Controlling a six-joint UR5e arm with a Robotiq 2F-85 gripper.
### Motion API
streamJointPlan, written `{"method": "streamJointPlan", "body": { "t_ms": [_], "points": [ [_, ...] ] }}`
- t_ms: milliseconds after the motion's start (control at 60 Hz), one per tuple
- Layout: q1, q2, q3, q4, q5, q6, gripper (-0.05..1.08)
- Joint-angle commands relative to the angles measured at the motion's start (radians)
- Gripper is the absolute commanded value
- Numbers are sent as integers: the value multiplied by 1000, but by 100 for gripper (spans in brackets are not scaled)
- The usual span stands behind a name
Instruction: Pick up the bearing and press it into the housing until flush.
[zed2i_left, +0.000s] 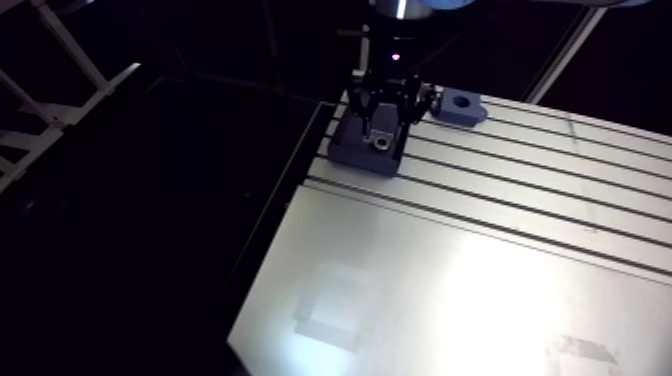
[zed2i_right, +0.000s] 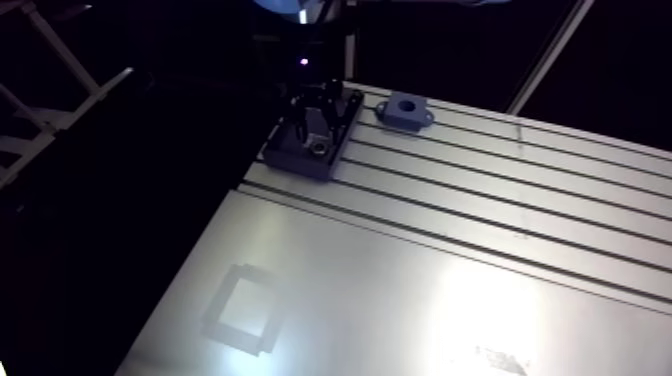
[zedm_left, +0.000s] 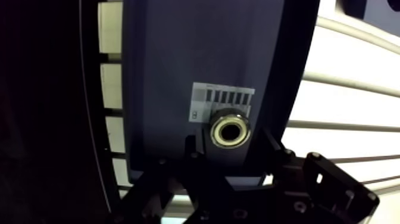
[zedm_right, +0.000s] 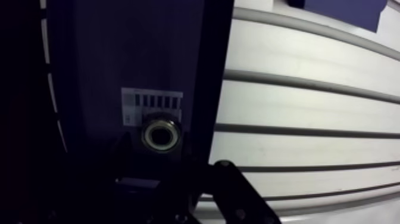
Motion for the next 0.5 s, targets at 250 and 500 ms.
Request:
{"method": "streamJointPlan", "body": {
  "t_ms": [250, 500],
  "points": [
    [1, 11, 1, 0, 0, -3, 44],
    [1, 14, 1, -1, -3, -3, 44]
  ]
}}
